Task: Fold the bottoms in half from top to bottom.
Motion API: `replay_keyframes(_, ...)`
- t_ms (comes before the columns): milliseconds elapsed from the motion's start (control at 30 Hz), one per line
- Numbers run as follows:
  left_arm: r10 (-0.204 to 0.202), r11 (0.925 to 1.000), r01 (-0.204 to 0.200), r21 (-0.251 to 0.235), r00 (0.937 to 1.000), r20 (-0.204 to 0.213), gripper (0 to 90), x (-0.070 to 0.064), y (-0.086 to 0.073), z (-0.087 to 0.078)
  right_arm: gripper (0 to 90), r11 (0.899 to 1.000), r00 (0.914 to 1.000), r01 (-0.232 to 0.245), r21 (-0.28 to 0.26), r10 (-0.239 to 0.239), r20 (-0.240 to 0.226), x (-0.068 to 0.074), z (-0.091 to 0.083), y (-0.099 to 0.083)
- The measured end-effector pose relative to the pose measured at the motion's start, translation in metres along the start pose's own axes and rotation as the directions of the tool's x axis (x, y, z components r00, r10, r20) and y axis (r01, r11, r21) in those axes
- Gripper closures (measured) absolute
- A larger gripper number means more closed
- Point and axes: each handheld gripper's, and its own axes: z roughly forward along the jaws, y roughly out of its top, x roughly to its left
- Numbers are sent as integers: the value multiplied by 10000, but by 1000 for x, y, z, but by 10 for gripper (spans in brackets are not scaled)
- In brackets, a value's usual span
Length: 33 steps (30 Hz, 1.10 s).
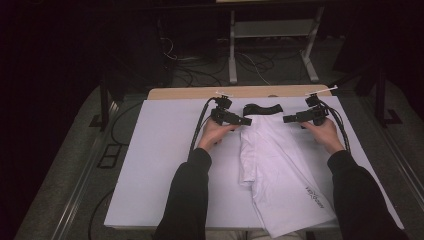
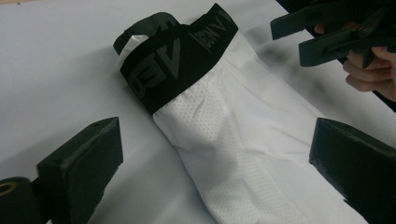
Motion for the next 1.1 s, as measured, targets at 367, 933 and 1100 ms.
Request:
replay_keyframes(367, -254, 9989, 249, 409, 9996, 109, 178, 3, -6, 12, 295, 9988, 9995, -75, 474, 89, -293, -4, 5, -4)
replay_keyframes(933, -451, 9965, 455, 697, 9990, -69, 493, 3, -10, 22, 588, 9962, 9976, -139, 861, 197, -666, -7, 11, -10)
replay_keyframes(1100, -426, 9961, 436, 764, 9990, -153, 600, 1, -10, 24, 767, 9954, 9994, -76, 957, 107, -322, -2, 14, -10)
